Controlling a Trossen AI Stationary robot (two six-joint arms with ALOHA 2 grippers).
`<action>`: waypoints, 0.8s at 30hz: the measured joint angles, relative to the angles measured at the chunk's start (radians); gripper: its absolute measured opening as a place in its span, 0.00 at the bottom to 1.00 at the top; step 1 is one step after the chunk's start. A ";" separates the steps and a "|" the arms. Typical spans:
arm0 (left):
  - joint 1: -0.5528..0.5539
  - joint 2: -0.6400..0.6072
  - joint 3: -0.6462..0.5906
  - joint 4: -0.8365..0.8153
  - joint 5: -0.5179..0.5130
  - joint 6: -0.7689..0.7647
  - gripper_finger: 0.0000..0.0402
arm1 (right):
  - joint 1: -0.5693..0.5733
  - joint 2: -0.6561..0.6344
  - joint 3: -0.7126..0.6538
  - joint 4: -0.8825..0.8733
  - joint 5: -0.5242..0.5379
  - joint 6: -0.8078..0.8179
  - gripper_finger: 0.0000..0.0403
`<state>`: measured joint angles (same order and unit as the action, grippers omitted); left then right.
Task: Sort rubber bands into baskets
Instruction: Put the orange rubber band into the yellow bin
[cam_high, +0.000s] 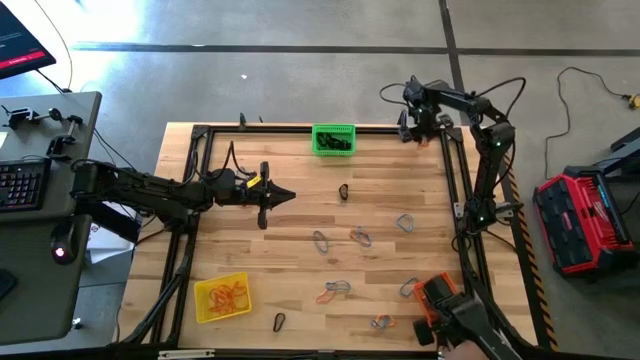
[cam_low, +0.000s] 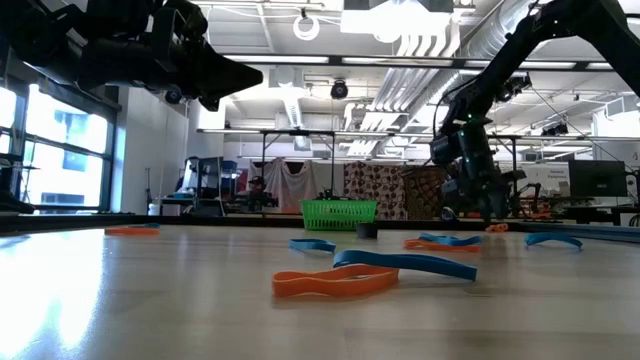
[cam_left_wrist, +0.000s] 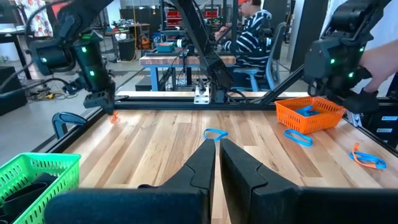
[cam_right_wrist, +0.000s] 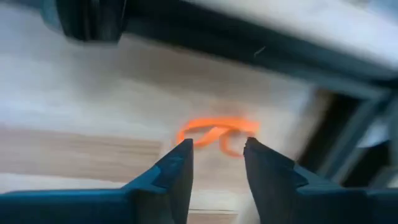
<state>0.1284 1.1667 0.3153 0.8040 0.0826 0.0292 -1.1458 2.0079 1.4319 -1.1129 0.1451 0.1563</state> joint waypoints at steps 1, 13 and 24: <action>0.000 0.000 0.000 0.000 0.000 0.000 0.04 | -0.003 0.000 -0.019 0.017 -0.022 0.000 0.32; 0.000 0.000 0.000 0.001 0.000 0.001 0.04 | -0.030 0.001 -0.059 0.022 -0.017 -0.008 0.07; 0.000 0.000 0.000 0.001 0.000 0.000 0.04 | 0.027 -0.047 0.054 -0.129 0.011 -0.040 0.01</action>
<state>0.1284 1.1667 0.3153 0.8047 0.0826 0.0288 -1.1192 1.9609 1.4855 -1.2416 0.1562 0.1160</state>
